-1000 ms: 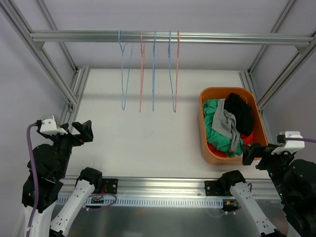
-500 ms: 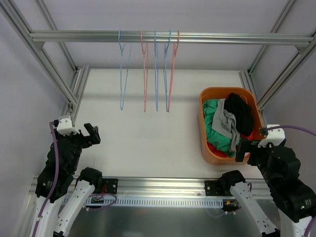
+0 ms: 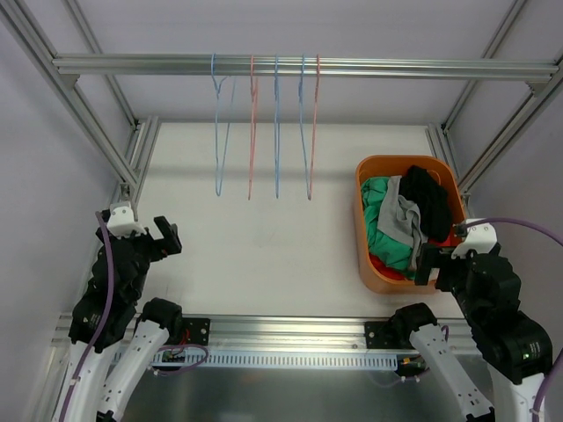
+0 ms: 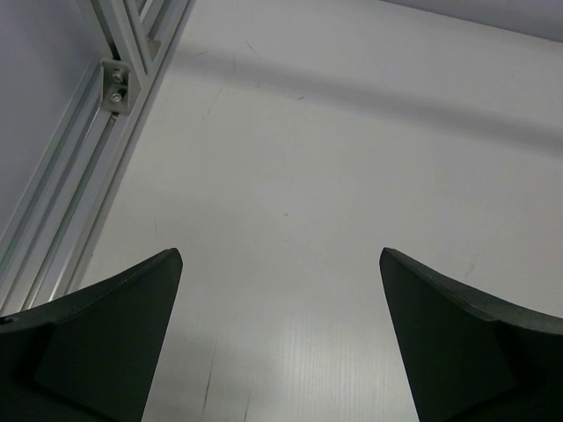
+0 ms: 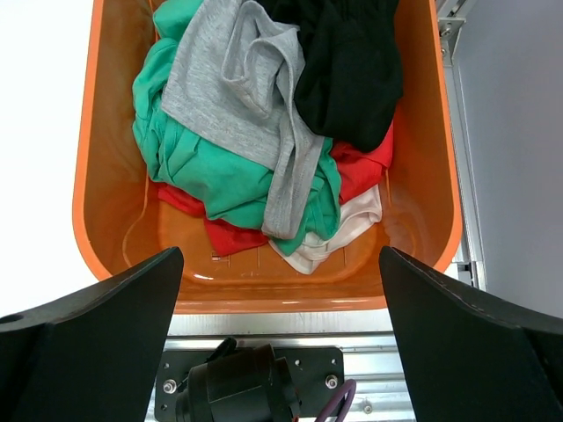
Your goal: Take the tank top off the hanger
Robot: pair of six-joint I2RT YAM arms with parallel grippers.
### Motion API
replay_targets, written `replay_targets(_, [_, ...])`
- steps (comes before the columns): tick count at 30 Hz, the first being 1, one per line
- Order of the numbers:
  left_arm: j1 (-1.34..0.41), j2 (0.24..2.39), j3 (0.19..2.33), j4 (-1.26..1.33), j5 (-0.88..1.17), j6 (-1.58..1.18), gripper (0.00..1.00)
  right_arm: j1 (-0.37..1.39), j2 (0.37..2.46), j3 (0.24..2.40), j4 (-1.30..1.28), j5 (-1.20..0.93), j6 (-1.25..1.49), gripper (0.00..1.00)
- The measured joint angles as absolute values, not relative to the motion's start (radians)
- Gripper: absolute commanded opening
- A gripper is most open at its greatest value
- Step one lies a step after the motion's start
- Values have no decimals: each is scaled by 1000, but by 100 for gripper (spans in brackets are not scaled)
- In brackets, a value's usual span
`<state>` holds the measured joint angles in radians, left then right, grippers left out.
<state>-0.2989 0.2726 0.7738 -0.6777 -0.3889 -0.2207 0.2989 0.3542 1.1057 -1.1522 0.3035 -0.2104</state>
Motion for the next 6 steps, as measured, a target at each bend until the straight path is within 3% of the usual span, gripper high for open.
replay_targets(6, [-292,283,770,-674,-367,-220,99,299,360,1095,-1131,303,-210,99])
